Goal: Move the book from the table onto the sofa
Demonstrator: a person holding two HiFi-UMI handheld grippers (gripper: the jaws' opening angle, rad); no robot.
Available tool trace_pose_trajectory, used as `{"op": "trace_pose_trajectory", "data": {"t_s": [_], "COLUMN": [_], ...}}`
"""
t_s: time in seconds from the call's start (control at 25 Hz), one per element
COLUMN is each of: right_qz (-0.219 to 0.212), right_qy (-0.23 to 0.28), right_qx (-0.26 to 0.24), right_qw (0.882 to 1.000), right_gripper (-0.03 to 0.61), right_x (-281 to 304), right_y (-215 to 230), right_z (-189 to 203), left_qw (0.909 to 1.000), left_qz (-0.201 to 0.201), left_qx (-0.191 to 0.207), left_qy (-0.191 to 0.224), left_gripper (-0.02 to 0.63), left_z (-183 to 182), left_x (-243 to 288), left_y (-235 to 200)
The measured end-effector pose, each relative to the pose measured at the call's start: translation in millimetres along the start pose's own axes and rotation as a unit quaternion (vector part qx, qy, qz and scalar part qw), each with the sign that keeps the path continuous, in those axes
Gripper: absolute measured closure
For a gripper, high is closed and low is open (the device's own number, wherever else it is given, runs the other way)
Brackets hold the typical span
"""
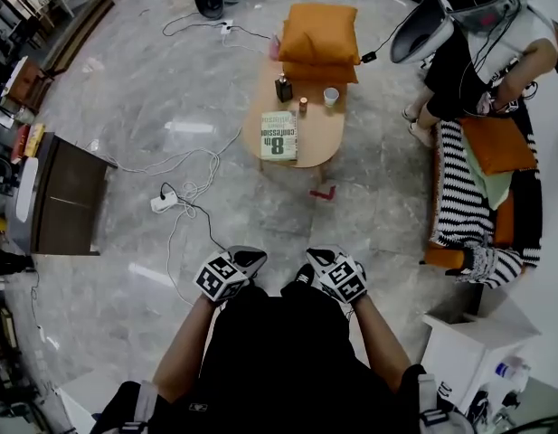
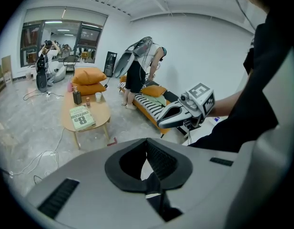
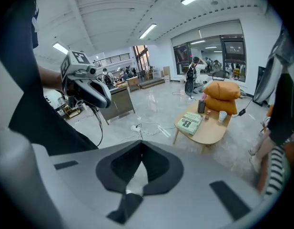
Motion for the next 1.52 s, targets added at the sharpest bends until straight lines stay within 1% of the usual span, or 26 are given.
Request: {"op": "trace_pose_trajectory", "data": {"t_s": [0.16, 0.24, 0.36, 0.48, 0.68, 0.88, 1.08, 1.24, 1.36, 1.52], "right_qz": [-0.002, 0.003, 0.012, 0.014, 0.003, 0.019, 0.043, 0.056, 0.062, 0.063], "right_qy": [-0.004, -0.003, 0.005, 0.007, 0.0, -0.014, -0.024, -0.031, -0.044, -0.052], "right_qx": [-0.002, -0.004, 0.006, 0.015, 0.005, 0.008, 0.011, 0.024, 0.013, -0.003], "right_qw": [1.0, 1.0, 1.0, 1.0, 1.0, 1.0, 0.999, 0.998, 0.997, 0.997], "right_gripper": [0.569, 0.569, 0.569, 0.569, 0.571, 0.569, 0.569, 0.569, 0.569, 0.569], "right_x": [-6.1, -8.9, -13.0, -12.8, -14.1, -17.4, -20.3, -13.9, 1.3, 32.4], "right_y": [15.1, 23.4, 31.9, 29.2, 16.7, 17.0, 25.8, 27.6, 31.1, 23.3], "right_z": [8.7, 10.3, 12.4, 14.6, 17.3, 20.3, 9.8, -8.7, -28.4, -57.9], "left_qw": [1.0, 0.9999, 0.9998, 0.9998, 0.9999, 0.9999, 0.9992, 0.9981, 0.9974, 0.997], "left_qz": [-0.004, -0.001, 0.004, 0.0, -0.001, 0.012, 0.04, 0.059, 0.065, 0.073], "left_qx": [-0.004, 0.004, 0.016, 0.016, 0.006, 0.002, 0.011, 0.016, 0.025, 0.024], "left_qy": [-0.006, -0.009, -0.01, -0.012, -0.012, -0.009, 0.0, 0.011, 0.015, 0.01], "left_gripper": [0.603, 0.603, 0.603, 0.603, 0.603, 0.603, 0.603, 0.603, 0.603, 0.603], "left_z": [-5.3, -10.3, -15.9, -14.0, -10.3, -7.0, -17.1, -29.6, -36.4, -27.1], "left_x": [6.8, 10.7, 12.0, 7.4, 3.3, 10.4, 27.9, 33.2, 35.3, 25.1], "left_y": [4.4, 5.8, 9.9, 11.2, 12.7, 7.2, -13.5, -40.9, -68.0, -104.5]}}
Point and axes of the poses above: the fingertips, and each gripper's own axes: x forward along the fingers, y to its right, z out of its underside, the point moved 8 cm from there along -x, backward along the fingers, and after that the axes turned 11 degrees about x, right-handed, at the moved point
